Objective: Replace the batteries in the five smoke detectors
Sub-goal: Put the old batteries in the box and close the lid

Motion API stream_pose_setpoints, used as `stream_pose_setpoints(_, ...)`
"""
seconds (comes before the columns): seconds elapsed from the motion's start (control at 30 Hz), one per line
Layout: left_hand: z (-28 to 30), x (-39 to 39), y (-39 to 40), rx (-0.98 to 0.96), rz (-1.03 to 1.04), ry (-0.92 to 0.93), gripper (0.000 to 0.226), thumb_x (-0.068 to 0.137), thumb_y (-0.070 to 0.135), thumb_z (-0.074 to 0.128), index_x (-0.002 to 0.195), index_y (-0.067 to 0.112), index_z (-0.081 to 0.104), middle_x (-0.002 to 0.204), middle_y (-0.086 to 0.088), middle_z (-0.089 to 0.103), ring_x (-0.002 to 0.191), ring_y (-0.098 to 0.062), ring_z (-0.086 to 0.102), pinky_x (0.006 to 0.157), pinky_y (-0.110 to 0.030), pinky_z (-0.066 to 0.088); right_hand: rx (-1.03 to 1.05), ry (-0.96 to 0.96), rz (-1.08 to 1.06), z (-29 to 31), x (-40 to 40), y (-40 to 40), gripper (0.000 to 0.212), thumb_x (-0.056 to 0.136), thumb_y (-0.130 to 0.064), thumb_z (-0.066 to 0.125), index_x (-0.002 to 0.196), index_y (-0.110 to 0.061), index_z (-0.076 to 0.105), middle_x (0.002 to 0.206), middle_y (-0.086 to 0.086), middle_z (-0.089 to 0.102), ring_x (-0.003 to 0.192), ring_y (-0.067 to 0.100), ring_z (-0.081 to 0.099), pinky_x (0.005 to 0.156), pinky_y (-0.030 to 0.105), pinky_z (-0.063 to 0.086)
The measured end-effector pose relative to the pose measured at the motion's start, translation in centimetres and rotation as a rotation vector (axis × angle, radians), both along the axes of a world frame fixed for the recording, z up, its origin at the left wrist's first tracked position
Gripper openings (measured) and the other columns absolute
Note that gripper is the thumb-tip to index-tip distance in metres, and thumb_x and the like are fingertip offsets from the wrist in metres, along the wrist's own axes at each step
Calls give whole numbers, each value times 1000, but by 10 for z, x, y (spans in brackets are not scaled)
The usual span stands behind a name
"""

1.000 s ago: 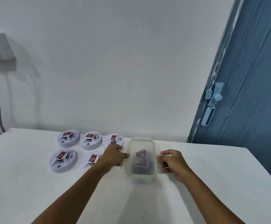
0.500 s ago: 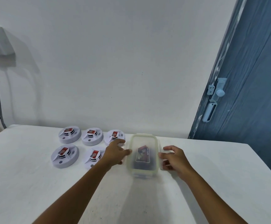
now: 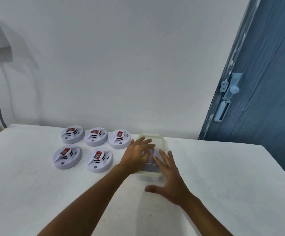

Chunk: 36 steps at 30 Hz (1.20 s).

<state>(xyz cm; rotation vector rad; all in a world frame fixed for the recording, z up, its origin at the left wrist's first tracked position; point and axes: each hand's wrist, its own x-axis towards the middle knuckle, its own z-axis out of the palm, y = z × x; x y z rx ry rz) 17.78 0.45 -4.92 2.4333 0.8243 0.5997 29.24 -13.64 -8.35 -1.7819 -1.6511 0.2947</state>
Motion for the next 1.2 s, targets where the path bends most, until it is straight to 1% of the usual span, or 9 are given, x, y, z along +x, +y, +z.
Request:
stream_pose_setpoints(0.17, -2, 0, 0, -17, 19, -49, 33, 95, 14, 49, 123, 23, 66, 144, 6, 50, 143, -14, 29, 117, -45, 10, 279, -30, -110, -17, -5, 13, 87, 74, -79, 53, 140, -24, 41, 150, 1, 39, 145, 22, 21, 113, 43, 10)
stream_pose_setpoints(0.5, -6, 0, -3, 32, 39, -63, 33, 97, 13, 47, 123, 20, 66, 143, 6, 50, 143, -15, 30, 117, -46, 8, 433, -46, -187, -29, -7, 21, 74, 78, -72, 54, 132, -22, 48, 138, 6, 55, 139, 26, 33, 108, 59, 25)
stream_pose_setpoints(0.67, -9, 0, -2, 92, 36, -66, 35, 95, 14, 46, 124, 20, 65, 143, 5, 50, 143, -16, 30, 117, -46, 9, 373, -157, -184, -28, -5, 20, 75, 79, -74, 50, 130, -19, 55, 137, 7, 57, 133, 37, 43, 105, 66, 28)
stream_pose_setpoints(0.8, -7, -3, -3, 188, 45, -86, 27, 90, 18, 52, 107, 16, 73, 129, -3, 64, 131, -23, 48, 111, -46, 29, 103, -58, -153, 4, 2, 12, 79, 74, -85, 36, 126, -30, 61, 142, -10, 49, 141, 20, 28, 115, 58, 11)
stream_pose_setpoints(0.87, -4, -7, -5, 263, 104, -191, 24, 86, 20, 54, 90, 10, 75, 109, -8, 72, 111, -28, 61, 94, -46, 48, 110, 32, -178, 25, 6, 18, 61, 85, -70, 36, 112, -27, 69, 130, -6, 60, 132, 20, 41, 114, 58, 21)
stream_pose_setpoints(0.97, -2, -16, -14, 330, 205, -298, 22, 84, 23, 56, 83, 8, 73, 99, -10, 71, 97, -28, 62, 79, -43, 51, 286, 11, -255, 45, 16, 49, 31, 91, -26, 46, 100, -13, 73, 114, 7, 67, 114, 27, 57, 101, 49, 43)
stream_pose_setpoints(1.03, -1, -24, -28, 336, 247, -277, 22, 83, 29, 59, 87, 11, 71, 104, -9, 69, 101, -28, 59, 80, -42, 50, 146, -63, -186, 58, 19, 78, 30, 94, -13, 47, 112, -16, 70, 129, 8, 59, 127, 25, 47, 110, 45, 33)
stream_pose_setpoints(1.13, -4, -33, -50, 324, 275, -176, 26, 79, 35, 67, 97, 18, 70, 117, -8, 66, 113, -29, 55, 86, -45, 49, -112, -294, -62, 64, 15, 111, 37, 100, -23, 42, 134, -30, 54, 153, 2, 33, 146, 24, 16, 118, 53, 2)
stream_pose_setpoints(1.2, -7, -37, -61, 335, 280, -73, 28, 79, 39, 65, 103, 26, 71, 128, -7, 63, 123, -33, 52, 94, -50, 45, -200, -387, 33, 60, 11, 123, 39, 102, -29, 35, 138, -35, 47, 158, 1, 24, 149, 25, 4, 115, 57, -5)
